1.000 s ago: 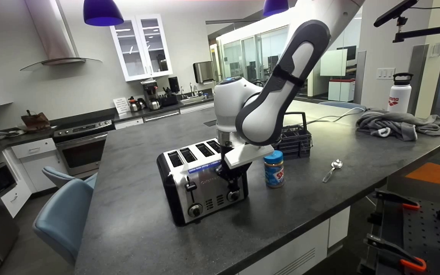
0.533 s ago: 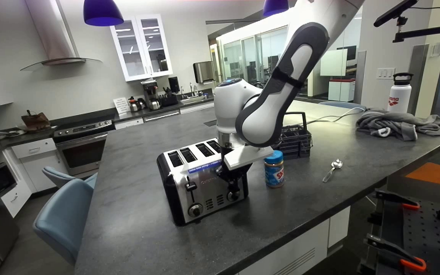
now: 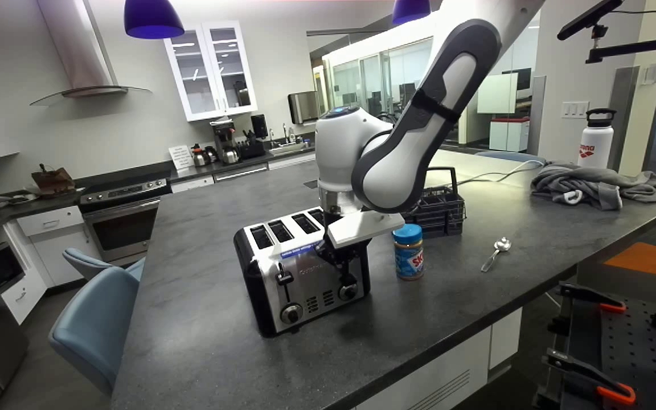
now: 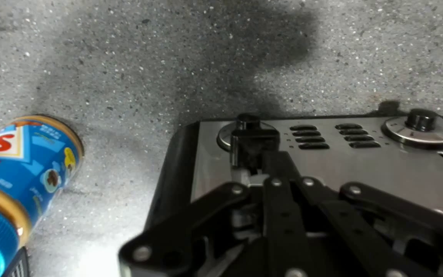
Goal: Push down the right switch of the toaster
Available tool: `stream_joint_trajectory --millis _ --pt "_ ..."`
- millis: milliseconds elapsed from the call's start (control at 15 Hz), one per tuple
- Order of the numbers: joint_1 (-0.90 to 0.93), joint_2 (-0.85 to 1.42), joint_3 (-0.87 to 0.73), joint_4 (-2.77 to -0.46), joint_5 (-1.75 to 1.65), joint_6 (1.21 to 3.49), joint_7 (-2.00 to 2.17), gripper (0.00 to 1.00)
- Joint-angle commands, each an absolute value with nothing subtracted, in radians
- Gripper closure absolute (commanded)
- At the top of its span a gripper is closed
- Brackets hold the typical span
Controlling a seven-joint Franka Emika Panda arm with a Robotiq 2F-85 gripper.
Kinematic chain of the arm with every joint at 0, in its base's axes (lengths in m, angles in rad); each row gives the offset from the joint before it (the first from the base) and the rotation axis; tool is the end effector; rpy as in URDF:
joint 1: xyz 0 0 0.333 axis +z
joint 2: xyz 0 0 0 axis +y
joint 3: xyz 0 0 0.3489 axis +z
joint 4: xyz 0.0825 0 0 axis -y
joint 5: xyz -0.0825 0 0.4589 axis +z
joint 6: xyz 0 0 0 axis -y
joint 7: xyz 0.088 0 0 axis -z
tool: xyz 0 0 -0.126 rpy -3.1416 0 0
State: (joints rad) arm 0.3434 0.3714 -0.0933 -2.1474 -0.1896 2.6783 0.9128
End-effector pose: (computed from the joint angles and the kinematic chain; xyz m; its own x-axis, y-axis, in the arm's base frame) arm 0.6240 0.1631 0.1938 0.8625 -0.4639 0.2021 -0.4685 -0.8830 -0.0272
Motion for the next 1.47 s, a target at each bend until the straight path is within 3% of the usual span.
stream_joint_trajectory --millis 0,733,1400 --pt "0.386 0.222 -0.107 -2.229 -0.259 2.661 1.024 1.0" --pt "0.286 -0.106 0.109 -2.301 -0.405 2.358 1.173 1.0" --pt "0.189 -0.199 0.2 -2.3 -0.411 2.231 1.147 1.0"
